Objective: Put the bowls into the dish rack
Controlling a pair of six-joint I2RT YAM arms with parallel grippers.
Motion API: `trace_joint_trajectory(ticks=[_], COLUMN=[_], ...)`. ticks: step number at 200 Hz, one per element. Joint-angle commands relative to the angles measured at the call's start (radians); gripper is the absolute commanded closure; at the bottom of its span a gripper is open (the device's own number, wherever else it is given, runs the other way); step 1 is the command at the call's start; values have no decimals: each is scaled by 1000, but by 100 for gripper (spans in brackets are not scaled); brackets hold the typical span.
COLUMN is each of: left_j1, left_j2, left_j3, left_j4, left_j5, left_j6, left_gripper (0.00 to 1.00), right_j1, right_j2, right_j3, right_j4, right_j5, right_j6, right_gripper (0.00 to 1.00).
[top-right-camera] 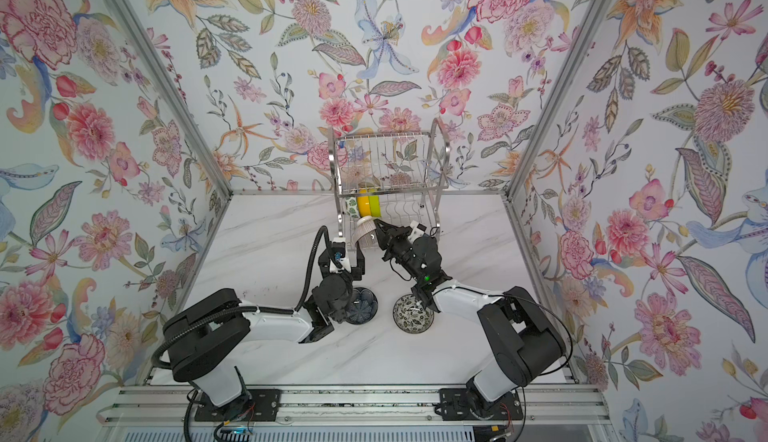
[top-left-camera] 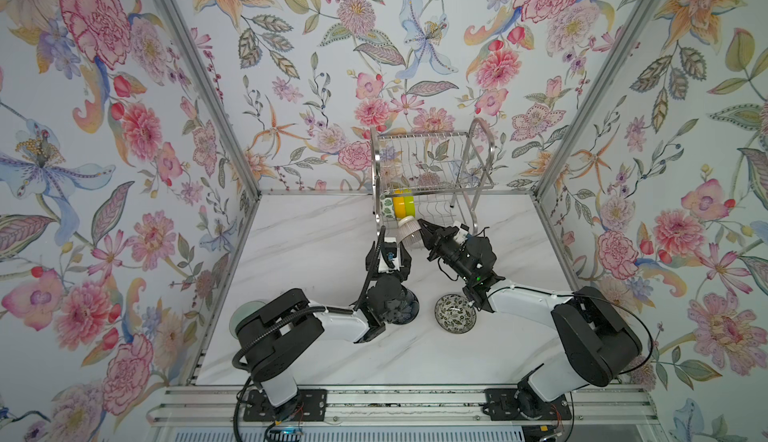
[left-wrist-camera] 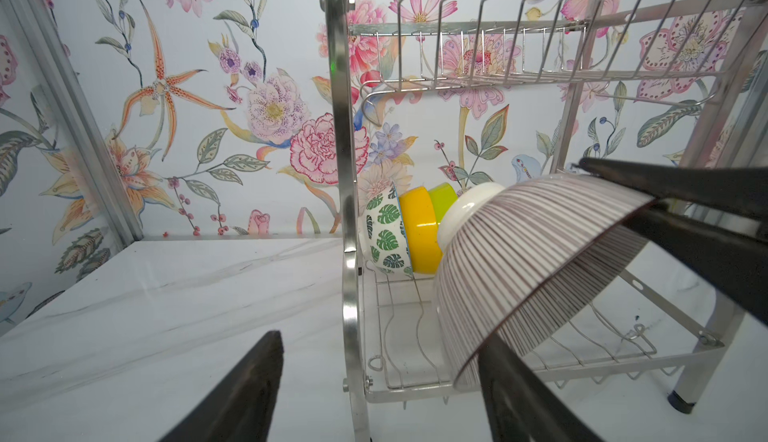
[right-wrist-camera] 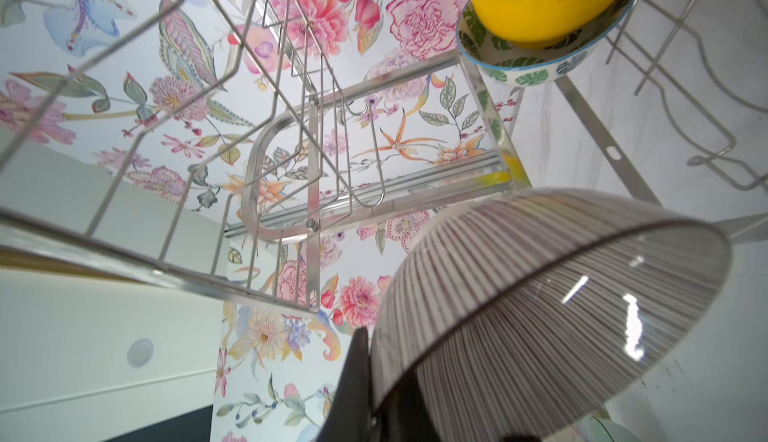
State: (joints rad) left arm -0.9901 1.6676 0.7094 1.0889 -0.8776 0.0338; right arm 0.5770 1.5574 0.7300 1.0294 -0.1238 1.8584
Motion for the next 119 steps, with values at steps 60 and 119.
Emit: trace_joint_trajectory(ticks=[60,119], left_j1=[101,207], left_j2=[-356,-449], left_j3=[28,69], left_j4=[-631,-868], left_j5=[266,511], left_j6=[-431,-562], left_gripper=[1,1], right_j1=[-104,-166], right_j2=[-61,-46], right_j3=[-24,16], right_j4=[146,106], right_j5=[-98,-262], right_j6=[-357,-547], right_gripper=[100,100])
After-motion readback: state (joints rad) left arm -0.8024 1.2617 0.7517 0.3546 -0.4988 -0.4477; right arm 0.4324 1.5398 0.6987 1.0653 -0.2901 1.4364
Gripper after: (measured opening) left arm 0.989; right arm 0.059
